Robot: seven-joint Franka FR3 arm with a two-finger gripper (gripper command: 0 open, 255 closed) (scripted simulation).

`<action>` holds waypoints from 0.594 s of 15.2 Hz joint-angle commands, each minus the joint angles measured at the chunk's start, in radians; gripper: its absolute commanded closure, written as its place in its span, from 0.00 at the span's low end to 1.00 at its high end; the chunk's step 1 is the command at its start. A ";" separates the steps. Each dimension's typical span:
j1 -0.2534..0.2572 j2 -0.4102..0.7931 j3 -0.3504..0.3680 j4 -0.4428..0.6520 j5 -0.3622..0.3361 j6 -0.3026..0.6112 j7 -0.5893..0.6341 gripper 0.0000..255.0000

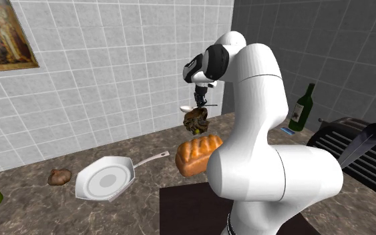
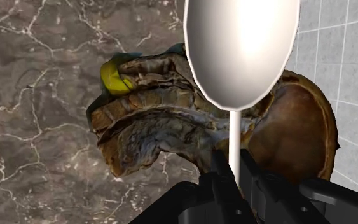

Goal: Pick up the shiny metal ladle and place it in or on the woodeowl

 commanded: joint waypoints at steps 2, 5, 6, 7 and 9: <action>0.001 0.024 -0.002 -0.001 -0.002 0.026 -0.001 1.00; 0.002 0.049 -0.004 0.001 -0.003 0.048 -0.001 1.00; 0.003 0.058 -0.004 0.003 -0.004 0.055 -0.001 1.00; 0.003 0.065 -0.005 0.004 -0.004 0.061 -0.002 1.00; 0.003 0.065 -0.005 0.005 -0.004 0.061 -0.002 1.00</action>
